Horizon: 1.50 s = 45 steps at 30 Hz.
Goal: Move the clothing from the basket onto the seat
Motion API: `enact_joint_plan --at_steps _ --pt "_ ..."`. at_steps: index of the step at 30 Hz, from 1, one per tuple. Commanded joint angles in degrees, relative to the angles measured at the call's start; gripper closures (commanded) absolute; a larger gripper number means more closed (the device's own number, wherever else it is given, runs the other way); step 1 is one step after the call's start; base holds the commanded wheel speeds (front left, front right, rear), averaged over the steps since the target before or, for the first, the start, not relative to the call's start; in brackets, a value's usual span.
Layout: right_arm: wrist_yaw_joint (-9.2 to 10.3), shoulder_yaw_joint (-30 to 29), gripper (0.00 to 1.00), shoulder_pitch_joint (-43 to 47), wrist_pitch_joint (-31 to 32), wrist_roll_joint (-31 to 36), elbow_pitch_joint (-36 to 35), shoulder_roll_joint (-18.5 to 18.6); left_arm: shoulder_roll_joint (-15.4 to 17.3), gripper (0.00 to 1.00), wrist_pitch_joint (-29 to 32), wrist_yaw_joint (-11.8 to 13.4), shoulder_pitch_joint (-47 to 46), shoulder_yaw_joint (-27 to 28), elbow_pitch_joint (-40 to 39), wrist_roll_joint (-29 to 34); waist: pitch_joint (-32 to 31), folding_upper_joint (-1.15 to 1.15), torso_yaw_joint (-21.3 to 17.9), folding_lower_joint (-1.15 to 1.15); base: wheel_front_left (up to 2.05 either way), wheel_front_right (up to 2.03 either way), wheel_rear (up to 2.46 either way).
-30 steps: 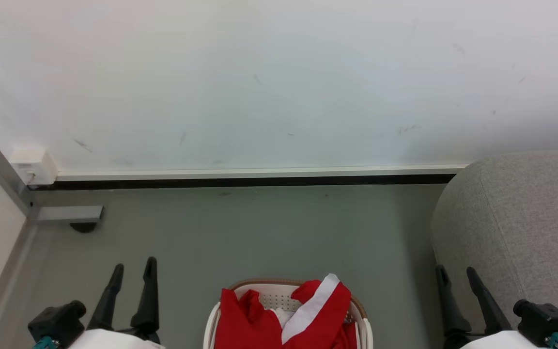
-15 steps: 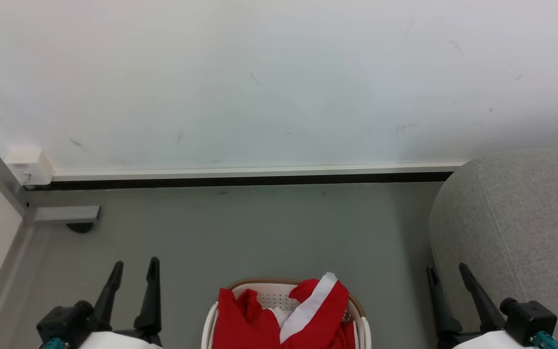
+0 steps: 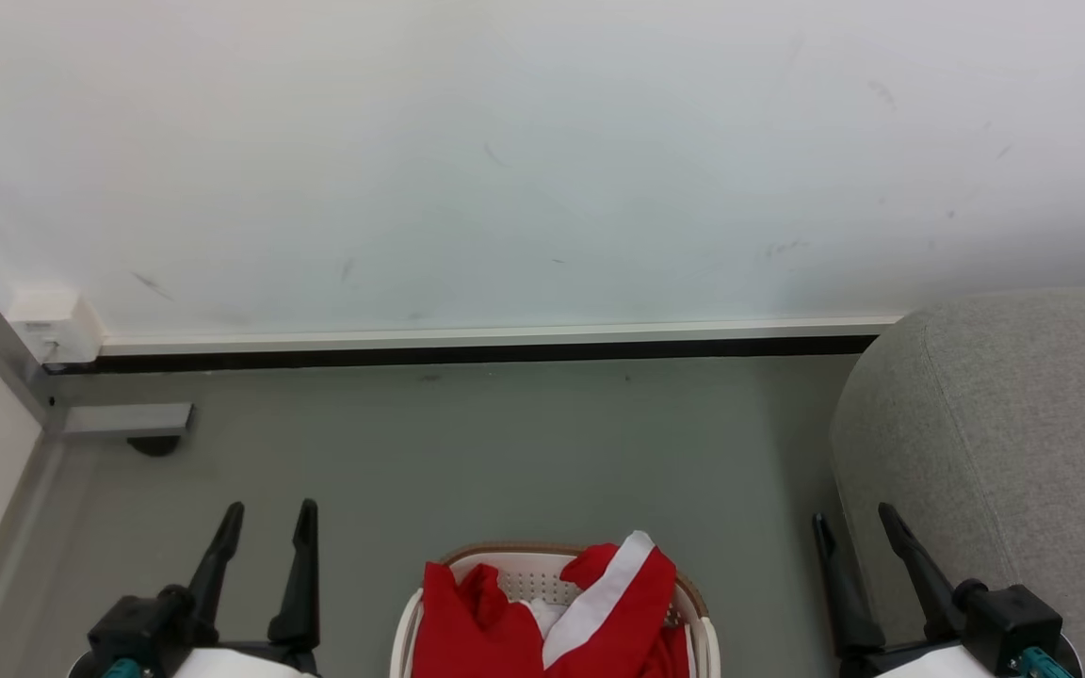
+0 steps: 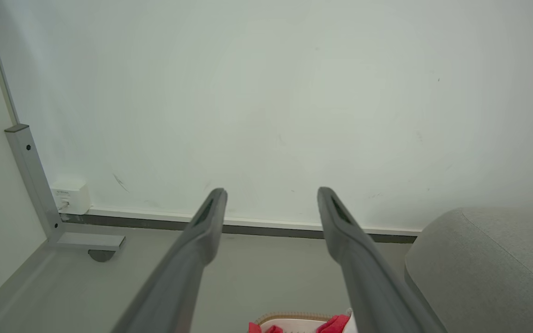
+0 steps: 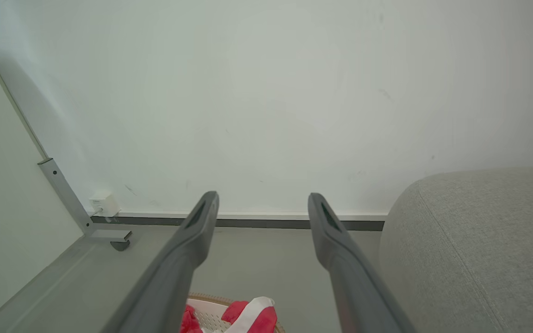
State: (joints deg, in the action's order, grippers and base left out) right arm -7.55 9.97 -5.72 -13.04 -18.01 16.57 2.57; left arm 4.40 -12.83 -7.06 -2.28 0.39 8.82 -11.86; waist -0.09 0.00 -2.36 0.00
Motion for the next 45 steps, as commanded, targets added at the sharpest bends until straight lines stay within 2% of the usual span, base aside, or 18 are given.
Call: enact_joint_plan --at_steps 1,18,45 --pt "0.1 0.2 0.0 -0.4 -0.5 0.9 -0.4 0.5 0.1 0.0 -0.8 -0.2 0.2 0.1 -0.2 1.2 -0.1 0.0 0.0 0.0 0.0 0.0 0.0" --pt "0.12 1.7 0.0 -0.6 -2.3 6.5 -0.4 0.5 -0.1 0.0 -2.5 -0.3 0.6 -0.3 -0.5 7.6 -0.4 0.0 -0.2 0.0 0.0 0.0 0.0" --pt "0.12 1.8 0.0 -0.5 -2.1 4.6 -0.8 0.5 -0.2 0.0 -2.3 -0.4 0.5 -0.3 -0.3 6.1 -0.6 0.0 -0.8 0.0 0.0 0.0 0.0"
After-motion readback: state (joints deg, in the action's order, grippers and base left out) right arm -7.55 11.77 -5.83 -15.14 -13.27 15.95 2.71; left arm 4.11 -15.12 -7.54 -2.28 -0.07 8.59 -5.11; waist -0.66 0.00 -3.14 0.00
